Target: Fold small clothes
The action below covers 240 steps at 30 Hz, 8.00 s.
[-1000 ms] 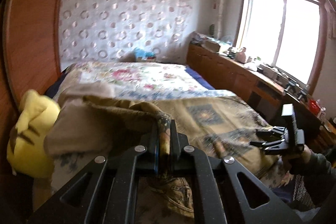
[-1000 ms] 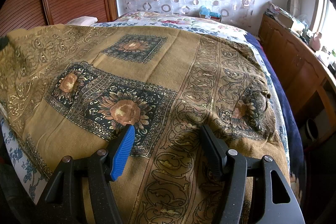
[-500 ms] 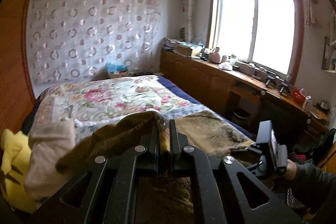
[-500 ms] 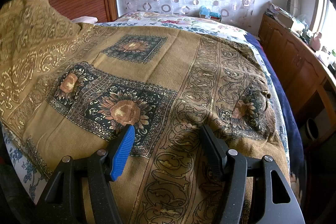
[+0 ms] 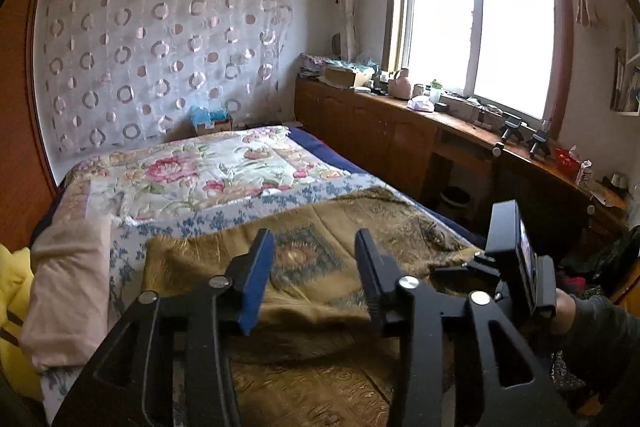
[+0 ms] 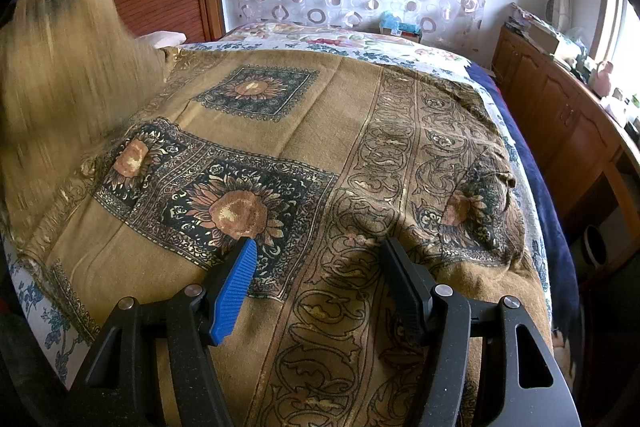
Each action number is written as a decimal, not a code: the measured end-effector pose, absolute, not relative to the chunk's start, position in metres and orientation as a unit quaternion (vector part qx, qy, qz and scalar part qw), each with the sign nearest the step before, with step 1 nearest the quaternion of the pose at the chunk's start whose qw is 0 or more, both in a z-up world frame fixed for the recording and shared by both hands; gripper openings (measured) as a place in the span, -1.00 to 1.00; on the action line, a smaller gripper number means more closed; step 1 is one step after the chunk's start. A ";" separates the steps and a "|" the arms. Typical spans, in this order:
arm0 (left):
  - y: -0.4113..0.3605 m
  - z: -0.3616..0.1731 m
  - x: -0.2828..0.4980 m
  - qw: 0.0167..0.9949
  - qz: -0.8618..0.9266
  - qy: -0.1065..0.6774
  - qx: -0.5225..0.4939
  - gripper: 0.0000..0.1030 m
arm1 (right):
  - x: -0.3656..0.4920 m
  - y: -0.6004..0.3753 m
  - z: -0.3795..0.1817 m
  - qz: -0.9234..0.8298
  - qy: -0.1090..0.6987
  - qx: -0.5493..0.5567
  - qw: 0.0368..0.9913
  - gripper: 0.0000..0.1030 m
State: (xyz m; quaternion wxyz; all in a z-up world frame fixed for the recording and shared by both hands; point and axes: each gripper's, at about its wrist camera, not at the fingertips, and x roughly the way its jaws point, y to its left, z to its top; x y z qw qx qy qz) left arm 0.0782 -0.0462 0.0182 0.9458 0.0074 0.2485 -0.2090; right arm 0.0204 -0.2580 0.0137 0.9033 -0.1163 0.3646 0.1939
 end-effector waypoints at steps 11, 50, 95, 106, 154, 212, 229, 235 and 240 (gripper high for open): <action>-0.017 -0.016 0.070 0.950 -0.171 0.263 -0.010 0.42 | 0.018 -0.266 0.019 0.194 0.353 -0.086 0.911 0.29; 0.017 -0.034 0.060 0.957 -0.116 0.266 -0.015 0.42 | 0.014 -0.168 0.029 0.330 0.329 -0.138 0.874 -0.86; -0.042 -0.040 0.057 0.944 -0.174 0.279 0.014 0.42 | -0.027 -0.308 0.056 0.142 0.338 -0.081 0.927 -0.10; -0.043 -0.043 0.056 0.944 -0.171 0.282 0.011 0.42 | -0.027 -0.282 0.068 0.185 0.307 -0.105 0.928 0.06; -0.048 -0.061 0.059 0.935 -0.177 0.307 0.012 0.42 | 0.045 -0.164 0.024 0.309 0.372 -0.201 0.852 0.12; -0.069 -0.080 0.052 0.919 -0.190 0.346 0.019 0.42 | -0.013 -0.311 0.036 0.155 0.369 -0.080 0.913 -0.24; -0.083 -0.090 0.046 0.900 -0.219 0.376 0.015 0.23 | -0.036 -0.334 0.043 0.114 0.347 -0.065 0.928 -0.93; -0.085 -0.100 0.043 0.887 -0.228 0.400 0.008 0.10 | -0.034 -0.328 0.048 0.108 0.348 -0.064 0.929 -0.84; -0.086 -0.100 0.037 0.884 -0.234 0.404 0.010 0.09 | -0.039 -0.321 0.047 0.090 0.340 -0.081 0.933 -0.32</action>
